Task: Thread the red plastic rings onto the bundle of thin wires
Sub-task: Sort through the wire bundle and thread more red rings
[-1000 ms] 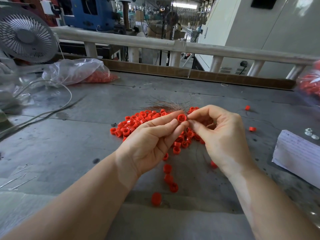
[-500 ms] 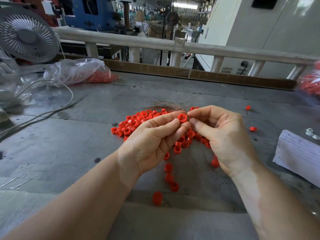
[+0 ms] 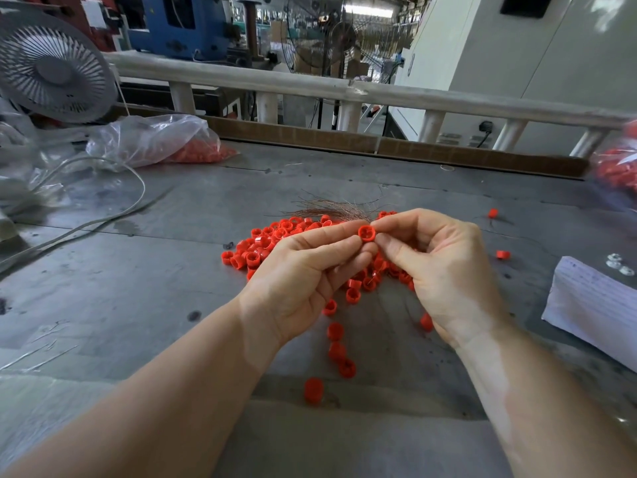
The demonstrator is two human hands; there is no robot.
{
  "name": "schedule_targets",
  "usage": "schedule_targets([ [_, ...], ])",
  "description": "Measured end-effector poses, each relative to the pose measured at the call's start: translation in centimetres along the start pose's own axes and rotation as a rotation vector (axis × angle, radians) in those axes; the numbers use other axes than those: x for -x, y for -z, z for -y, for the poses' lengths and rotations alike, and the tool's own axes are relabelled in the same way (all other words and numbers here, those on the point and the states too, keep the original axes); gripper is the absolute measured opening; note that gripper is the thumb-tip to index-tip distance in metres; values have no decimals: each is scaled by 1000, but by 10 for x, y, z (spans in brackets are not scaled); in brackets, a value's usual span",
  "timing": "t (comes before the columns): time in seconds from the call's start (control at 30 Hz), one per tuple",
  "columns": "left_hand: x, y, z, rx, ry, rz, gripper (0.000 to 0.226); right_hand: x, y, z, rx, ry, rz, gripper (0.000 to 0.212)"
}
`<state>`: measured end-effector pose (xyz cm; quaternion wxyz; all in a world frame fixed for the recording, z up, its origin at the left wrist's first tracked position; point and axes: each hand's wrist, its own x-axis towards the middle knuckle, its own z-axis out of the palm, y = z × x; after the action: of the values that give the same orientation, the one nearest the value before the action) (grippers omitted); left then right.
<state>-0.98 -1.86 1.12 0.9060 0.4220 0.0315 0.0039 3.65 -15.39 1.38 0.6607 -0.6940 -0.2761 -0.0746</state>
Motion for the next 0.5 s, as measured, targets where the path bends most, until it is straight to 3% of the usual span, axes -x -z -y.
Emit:
schedule_targets([
  [0.13, 2, -1, 0, -78, -62, -6, 24, 1, -1, 0, -71, -25, 6, 22],
  [0.27, 1, 0, 2, -172, -121, -24, 21, 2, -5, 2, -184, -68, 30, 8],
  [0.5, 0, -1, 1, -92, -49, 23, 27, 1, -3, 1, -191, -76, -8, 13],
])
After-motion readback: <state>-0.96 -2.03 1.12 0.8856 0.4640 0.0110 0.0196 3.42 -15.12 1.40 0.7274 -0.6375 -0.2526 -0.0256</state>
